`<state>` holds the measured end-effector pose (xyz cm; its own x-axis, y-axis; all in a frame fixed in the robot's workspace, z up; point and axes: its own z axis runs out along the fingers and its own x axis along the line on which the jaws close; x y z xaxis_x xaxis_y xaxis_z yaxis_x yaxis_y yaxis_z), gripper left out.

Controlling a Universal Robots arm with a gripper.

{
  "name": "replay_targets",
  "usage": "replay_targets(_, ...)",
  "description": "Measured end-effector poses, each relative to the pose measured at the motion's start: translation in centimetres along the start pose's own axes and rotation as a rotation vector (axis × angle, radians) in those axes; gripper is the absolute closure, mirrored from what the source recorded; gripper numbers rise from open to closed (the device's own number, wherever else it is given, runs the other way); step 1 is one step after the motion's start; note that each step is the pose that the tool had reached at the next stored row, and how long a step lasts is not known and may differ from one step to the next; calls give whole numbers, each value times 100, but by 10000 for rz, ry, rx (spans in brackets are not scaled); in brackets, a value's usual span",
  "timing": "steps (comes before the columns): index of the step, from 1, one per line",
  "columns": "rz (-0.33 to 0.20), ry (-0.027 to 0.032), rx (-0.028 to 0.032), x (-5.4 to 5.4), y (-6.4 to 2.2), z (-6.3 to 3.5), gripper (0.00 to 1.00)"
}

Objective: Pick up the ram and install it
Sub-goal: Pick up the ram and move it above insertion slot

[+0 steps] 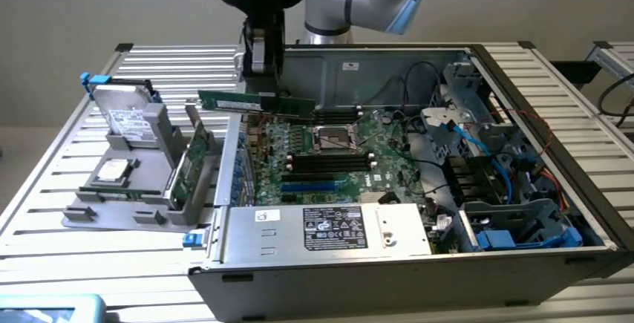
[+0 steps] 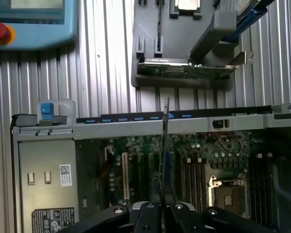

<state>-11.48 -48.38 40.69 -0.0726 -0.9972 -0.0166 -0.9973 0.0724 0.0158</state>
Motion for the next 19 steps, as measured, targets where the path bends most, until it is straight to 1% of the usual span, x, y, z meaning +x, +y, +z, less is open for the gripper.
replay_targets(14,-6,2,-1,-160,-627,47,86)
replay_targets(16,-11,2,-1,-184,-691,54,86)
replay_targets(19,-81,2,-1,-206,-735,69,86)
